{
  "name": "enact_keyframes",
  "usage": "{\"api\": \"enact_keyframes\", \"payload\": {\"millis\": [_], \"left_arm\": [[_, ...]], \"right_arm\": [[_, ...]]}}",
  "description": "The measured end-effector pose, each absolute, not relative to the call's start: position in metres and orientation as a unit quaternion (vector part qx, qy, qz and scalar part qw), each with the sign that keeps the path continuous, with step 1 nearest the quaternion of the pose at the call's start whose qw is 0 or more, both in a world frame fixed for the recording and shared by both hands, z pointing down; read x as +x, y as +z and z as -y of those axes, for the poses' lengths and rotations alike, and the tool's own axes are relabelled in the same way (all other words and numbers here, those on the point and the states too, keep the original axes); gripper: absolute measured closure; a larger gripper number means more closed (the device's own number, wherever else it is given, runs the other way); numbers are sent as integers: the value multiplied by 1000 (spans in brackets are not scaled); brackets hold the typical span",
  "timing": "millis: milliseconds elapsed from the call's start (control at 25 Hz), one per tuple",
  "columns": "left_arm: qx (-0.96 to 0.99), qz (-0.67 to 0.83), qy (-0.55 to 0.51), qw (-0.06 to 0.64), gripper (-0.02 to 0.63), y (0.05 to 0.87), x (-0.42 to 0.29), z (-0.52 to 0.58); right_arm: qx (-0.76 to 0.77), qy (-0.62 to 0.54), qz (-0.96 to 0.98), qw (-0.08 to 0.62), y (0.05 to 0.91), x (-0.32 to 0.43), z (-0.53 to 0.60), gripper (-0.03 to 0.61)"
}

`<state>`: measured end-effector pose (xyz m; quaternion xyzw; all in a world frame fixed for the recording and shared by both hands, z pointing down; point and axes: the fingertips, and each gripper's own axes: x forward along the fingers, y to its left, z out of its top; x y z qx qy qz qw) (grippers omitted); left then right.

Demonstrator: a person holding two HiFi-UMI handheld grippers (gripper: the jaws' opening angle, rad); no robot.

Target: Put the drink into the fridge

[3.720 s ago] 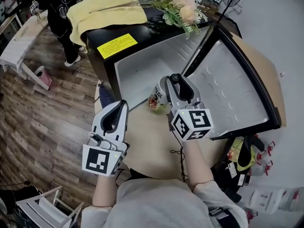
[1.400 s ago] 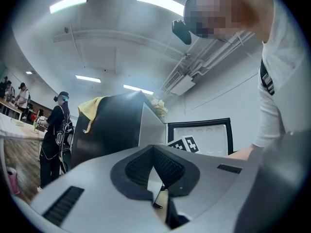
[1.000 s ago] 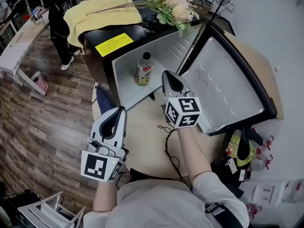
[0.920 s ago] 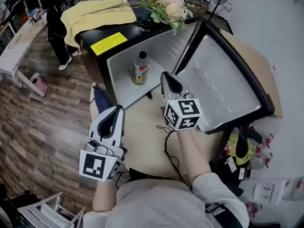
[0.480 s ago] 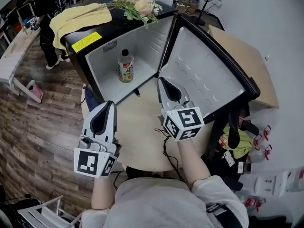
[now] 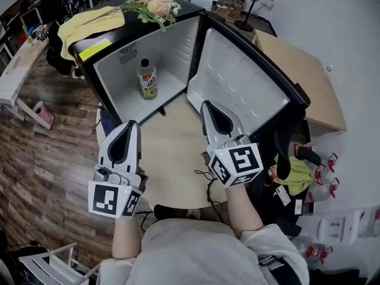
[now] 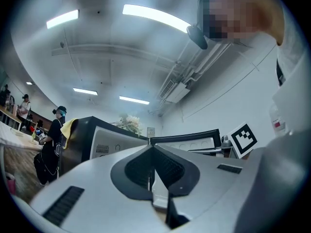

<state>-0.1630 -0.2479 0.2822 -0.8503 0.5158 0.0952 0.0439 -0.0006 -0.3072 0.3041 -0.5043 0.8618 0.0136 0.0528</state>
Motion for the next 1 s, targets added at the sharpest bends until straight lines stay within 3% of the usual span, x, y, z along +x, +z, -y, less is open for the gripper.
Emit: {"api": "enact_keyframes", "payload": {"millis": [1000], "left_arm": [[-833, -542, 104, 51, 604, 281, -106, 198]], "right_arm": [[-506, 34, -860, 53, 318, 70, 229, 568]]}}
